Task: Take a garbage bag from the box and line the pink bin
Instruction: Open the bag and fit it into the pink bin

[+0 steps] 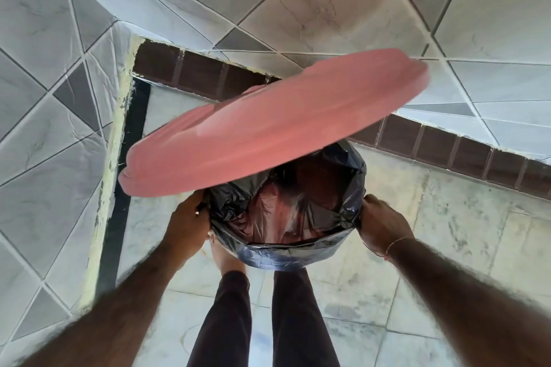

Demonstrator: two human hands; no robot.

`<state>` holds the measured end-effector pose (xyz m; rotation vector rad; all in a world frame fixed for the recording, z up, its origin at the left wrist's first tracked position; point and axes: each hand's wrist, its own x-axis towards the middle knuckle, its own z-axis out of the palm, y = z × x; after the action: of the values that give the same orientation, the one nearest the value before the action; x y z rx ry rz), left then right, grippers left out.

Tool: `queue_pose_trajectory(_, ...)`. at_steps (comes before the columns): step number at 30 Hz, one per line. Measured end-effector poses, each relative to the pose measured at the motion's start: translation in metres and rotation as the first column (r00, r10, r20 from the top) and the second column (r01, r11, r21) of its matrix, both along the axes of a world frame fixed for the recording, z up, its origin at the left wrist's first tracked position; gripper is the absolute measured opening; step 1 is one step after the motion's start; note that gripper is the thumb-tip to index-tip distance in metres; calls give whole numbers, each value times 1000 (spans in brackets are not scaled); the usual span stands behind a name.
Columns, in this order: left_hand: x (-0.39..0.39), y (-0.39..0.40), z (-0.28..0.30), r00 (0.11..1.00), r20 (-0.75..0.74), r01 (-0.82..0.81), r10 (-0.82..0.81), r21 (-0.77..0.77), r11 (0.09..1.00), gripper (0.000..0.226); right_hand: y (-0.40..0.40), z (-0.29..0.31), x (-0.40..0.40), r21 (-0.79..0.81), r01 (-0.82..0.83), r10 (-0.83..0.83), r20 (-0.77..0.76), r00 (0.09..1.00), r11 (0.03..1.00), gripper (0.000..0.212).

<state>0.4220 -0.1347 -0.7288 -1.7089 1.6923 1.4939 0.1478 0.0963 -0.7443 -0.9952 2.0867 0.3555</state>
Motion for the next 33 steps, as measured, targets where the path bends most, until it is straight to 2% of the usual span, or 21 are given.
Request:
queue_pose_trajectory(3,-13,-5,4,983,-58,-165,173,118,979,38,-4,-1,4,-41,5,-4,39,999,999,20)
queue_pose_trajectory(5,-20,-11,10,959,-43,-269,279,168,948,38,-5,0,7,-57,25,-22,46,999,998,18)
queue_pose_trajectory(9,-20,-16,22,940,-19,-328,341,225,917,31,-1,6,22,-84,54,-51,38,998,995,17)
queue_pose_trajectory(15,-11,-5,32,950,-21,-304,311,155,940,30,18,15,54,-31,133,-128,120,984,991,31)
queue_pose_trajectory(18,-10,-1,35,941,-30,-323,336,204,924,43,26,22,75,44,88,-95,195,976,995,43)
queue_pose_trajectory(21,-7,0,40,944,-36,-309,329,260,915,52,27,27,93,53,50,-62,236,970,997,46)
queue_pose_trajectory(25,5,1,37,989,-11,-137,145,253,958,88,17,26,114,39,3,-14,276,961,999,46)
queue_pose_trajectory(26,6,3,36,995,-5,-98,102,246,964,90,14,27,120,25,2,-10,288,958,1000,48)
queue_pose_trajectory(29,8,10,33,995,-2,-93,95,196,976,68,6,27,137,-11,39,-34,305,952,999,55)
queue_pose_trajectory(33,1,19,30,928,-4,-372,374,84,924,31,-7,29,157,-24,48,-38,315,948,999,57)
